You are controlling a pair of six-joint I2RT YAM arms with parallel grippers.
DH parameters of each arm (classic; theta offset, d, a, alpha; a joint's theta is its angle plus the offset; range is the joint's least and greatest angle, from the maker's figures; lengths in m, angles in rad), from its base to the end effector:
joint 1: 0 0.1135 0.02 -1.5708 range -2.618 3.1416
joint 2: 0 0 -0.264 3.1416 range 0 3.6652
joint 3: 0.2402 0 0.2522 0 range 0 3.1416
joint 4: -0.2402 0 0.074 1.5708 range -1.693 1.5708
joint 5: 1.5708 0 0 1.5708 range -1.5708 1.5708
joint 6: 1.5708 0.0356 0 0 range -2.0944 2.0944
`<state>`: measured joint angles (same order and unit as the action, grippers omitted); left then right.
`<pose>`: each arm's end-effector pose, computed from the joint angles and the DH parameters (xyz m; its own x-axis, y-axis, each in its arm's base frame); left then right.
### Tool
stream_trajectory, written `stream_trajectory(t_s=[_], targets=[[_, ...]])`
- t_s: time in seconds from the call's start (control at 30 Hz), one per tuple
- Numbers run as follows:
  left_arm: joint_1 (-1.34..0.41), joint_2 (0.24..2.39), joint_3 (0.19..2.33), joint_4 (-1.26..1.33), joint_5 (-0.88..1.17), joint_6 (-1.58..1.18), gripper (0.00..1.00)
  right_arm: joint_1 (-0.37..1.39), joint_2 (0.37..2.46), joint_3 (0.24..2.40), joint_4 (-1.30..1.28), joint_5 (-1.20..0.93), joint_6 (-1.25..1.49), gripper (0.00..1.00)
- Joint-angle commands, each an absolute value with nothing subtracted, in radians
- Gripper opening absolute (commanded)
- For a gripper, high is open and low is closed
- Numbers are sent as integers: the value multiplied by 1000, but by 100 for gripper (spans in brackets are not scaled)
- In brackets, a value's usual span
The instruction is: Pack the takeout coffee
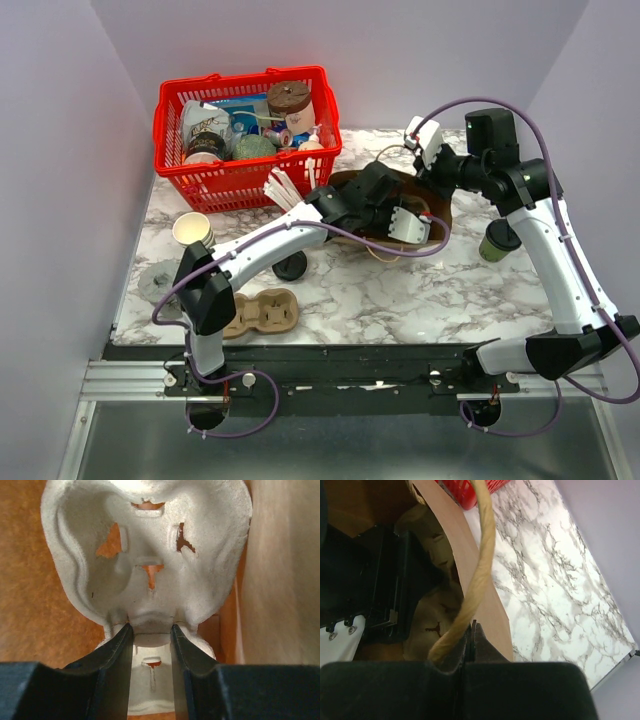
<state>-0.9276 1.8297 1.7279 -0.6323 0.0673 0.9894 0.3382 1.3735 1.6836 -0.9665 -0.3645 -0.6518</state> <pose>0.2492 -0.3365 0.3301 0.4716 0.7611 -0.4454 0.7907 -0.1413 0.5957 0.2488 0.1010 0.4388 -0.1080 -0.6388 -0.7618 -0.8075 0.5034 -0.3076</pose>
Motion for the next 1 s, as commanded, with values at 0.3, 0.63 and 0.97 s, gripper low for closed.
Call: stream_trajectory(t_s=[0.3, 0.63, 0.97], targets=[[-946, 1910, 1844, -741, -80, 973, 0, 354, 1338, 1695, -972, -295, -660, 0], [-966, 1979, 1870, -701, -52, 907, 0, 371, 1281, 1631, -1029, -333, -643, 1], [-977, 1951, 1750, -580, -32, 857, 0, 370, 1229, 1568, -1135, -503, -676, 0]])
